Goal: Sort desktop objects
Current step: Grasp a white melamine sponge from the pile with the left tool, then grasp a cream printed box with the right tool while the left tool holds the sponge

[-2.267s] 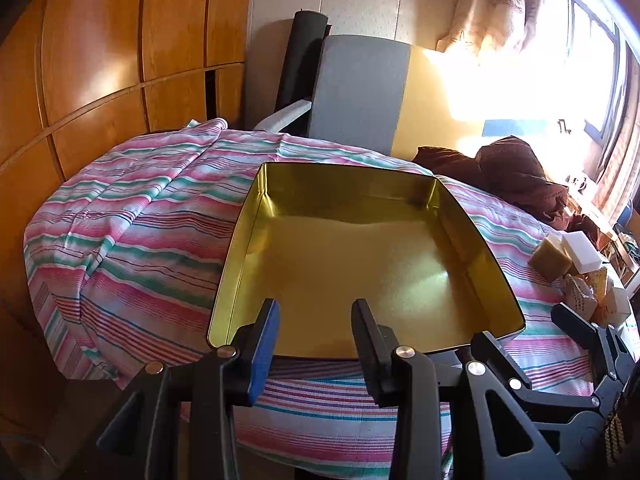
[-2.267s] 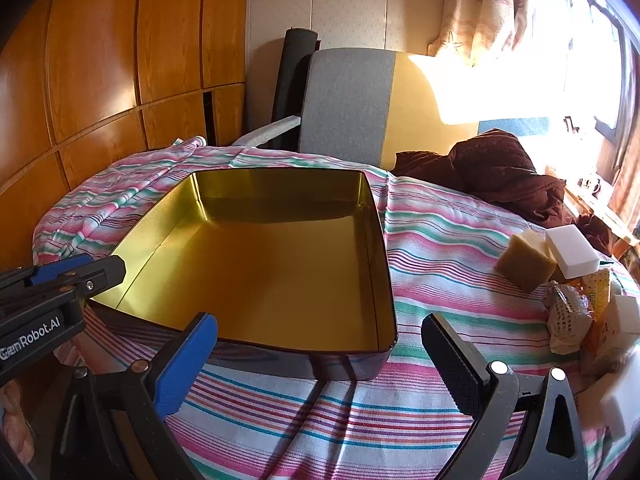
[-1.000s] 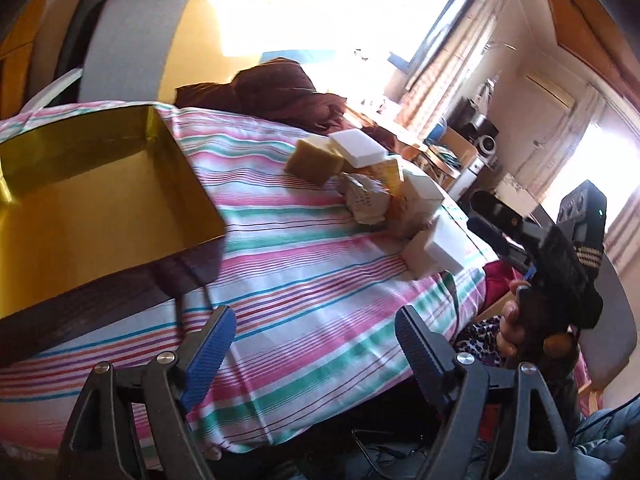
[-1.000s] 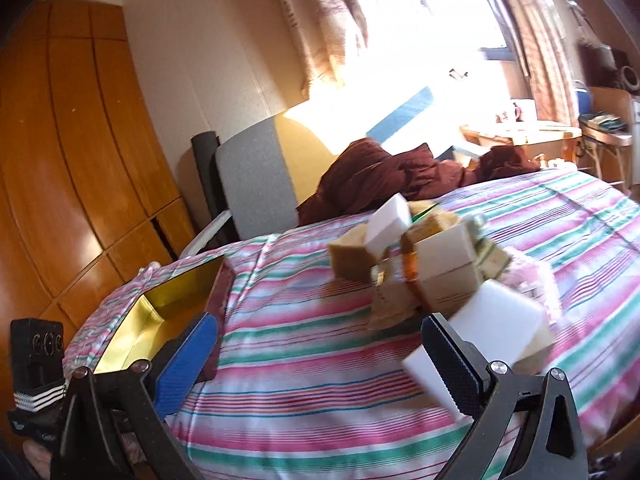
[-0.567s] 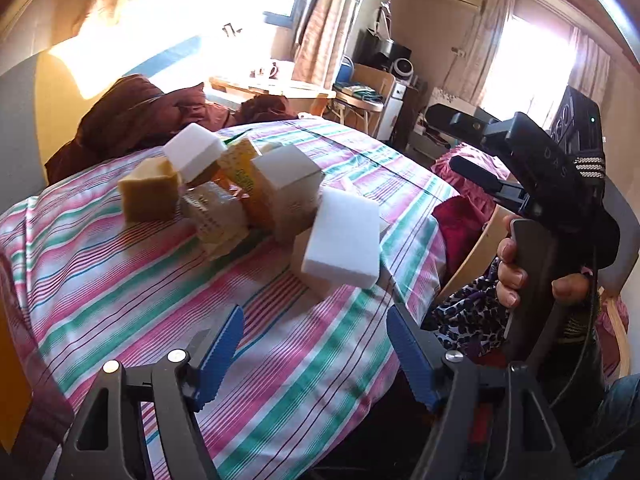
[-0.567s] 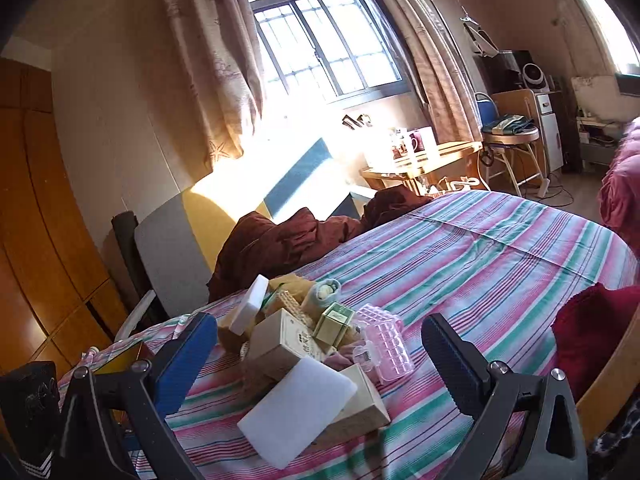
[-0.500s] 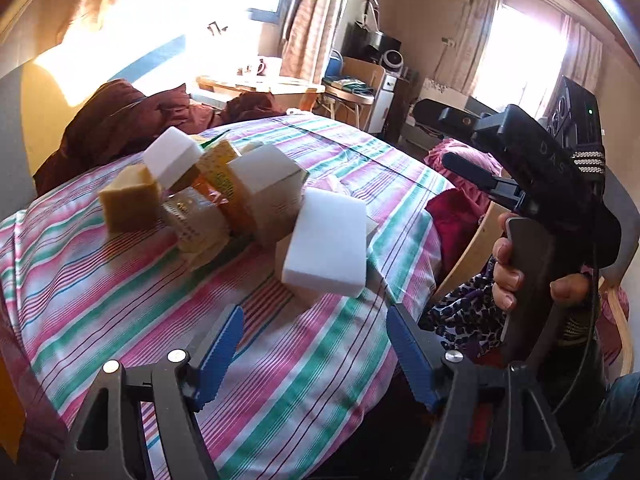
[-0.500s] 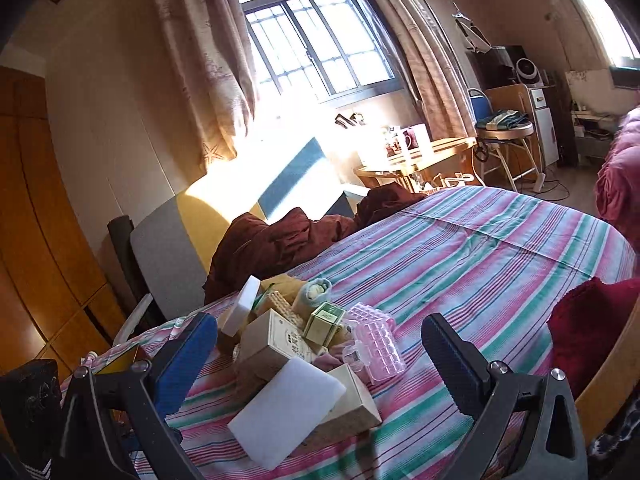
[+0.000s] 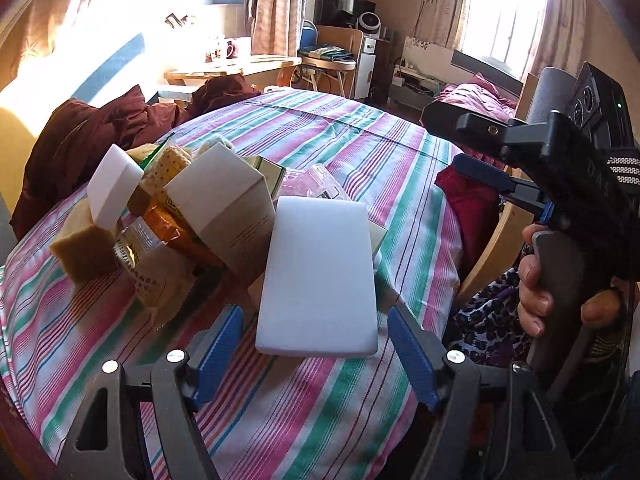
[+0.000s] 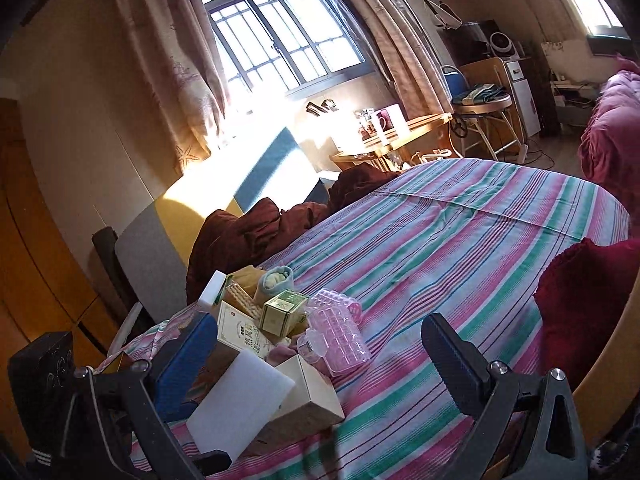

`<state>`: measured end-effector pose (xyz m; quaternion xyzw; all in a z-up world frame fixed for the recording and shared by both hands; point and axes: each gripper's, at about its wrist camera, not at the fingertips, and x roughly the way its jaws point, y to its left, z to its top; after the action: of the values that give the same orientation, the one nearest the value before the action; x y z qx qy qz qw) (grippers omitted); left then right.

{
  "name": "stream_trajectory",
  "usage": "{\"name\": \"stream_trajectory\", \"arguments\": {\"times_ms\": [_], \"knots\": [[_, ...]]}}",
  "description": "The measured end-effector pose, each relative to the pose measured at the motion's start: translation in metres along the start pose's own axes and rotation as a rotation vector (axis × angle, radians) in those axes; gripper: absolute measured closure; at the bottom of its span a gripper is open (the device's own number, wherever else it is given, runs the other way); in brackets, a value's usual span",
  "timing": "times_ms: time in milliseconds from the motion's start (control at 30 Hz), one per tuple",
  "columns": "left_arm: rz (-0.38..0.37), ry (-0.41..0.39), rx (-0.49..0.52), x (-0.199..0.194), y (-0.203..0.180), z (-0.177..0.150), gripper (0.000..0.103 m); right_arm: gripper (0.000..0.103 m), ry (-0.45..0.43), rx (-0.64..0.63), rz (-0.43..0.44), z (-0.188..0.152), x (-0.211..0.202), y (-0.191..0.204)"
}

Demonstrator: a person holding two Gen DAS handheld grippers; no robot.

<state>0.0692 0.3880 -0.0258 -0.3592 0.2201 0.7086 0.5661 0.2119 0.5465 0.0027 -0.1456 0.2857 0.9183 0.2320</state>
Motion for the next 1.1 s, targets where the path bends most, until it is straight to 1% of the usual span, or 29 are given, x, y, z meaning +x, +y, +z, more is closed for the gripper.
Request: {"name": "stream_trajectory", "arguments": {"times_ms": [200,233,300,500,633,733,933,1100], "knots": [[0.0,0.013,0.009,0.016,0.0,0.003,0.028,0.0,0.019,0.011,-0.019,-0.004,0.006,-0.007],[-0.003,0.012,0.005,0.018,0.0,0.003,0.034,0.0,0.023,0.012,-0.024,-0.004,0.007,-0.008],[0.001,0.004,-0.008,0.018,0.002,0.0,0.043,0.0,0.039,0.018,-0.03,-0.007,0.011,-0.009],[0.019,-0.042,-0.049,0.006,0.01,-0.013,0.043,0.0,0.084,0.025,-0.039,-0.015,0.022,-0.011],[0.031,-0.055,-0.082,-0.008,0.019,-0.027,0.044,0.0,0.107,-0.002,-0.017,-0.018,0.026,-0.002],[0.047,-0.057,-0.128,-0.019,0.03,-0.043,0.044,0.0,0.143,-0.022,0.009,-0.023,0.034,0.006],[0.117,-0.057,-0.25,-0.042,0.058,-0.078,0.043,0.0,0.226,-0.036,0.059,-0.038,0.053,0.024],[0.179,-0.052,-0.316,-0.054,0.078,-0.107,0.043,0.0,0.291,-0.054,0.106,-0.052,0.057,0.042]]}}
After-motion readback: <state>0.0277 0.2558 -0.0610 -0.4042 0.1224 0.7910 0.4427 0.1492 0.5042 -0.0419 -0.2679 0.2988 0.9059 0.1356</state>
